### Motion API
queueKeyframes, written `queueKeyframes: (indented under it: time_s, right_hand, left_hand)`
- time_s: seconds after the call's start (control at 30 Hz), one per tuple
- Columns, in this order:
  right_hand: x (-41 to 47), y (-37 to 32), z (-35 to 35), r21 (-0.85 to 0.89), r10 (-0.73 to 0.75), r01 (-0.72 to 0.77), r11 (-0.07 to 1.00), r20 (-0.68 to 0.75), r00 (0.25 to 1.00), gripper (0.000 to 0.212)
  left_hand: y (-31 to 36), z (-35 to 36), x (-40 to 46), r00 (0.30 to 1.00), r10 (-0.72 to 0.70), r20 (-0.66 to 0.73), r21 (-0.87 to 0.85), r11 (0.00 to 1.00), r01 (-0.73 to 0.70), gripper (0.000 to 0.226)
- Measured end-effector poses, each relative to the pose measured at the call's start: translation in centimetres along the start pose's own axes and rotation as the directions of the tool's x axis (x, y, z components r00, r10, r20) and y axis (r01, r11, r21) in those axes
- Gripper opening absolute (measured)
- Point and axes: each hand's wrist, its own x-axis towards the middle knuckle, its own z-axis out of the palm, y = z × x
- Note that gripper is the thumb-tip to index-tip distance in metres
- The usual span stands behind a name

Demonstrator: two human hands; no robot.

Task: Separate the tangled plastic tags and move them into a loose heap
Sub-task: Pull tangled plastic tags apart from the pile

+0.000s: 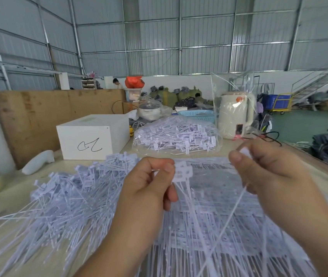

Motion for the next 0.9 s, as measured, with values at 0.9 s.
queueKeyframes:
  time_s: [0.9]
  right_hand:
    - [-1.2, 1.2, 2.9, 0.063, -0.006, -0.032, 0.998, 0.518, 0.855, 0.026]
  left_hand:
    - [-1.1, 0.9, -0.7, 0.966, -0.063, 0.249, 0.136, 0.990, 0.029, 0.018]
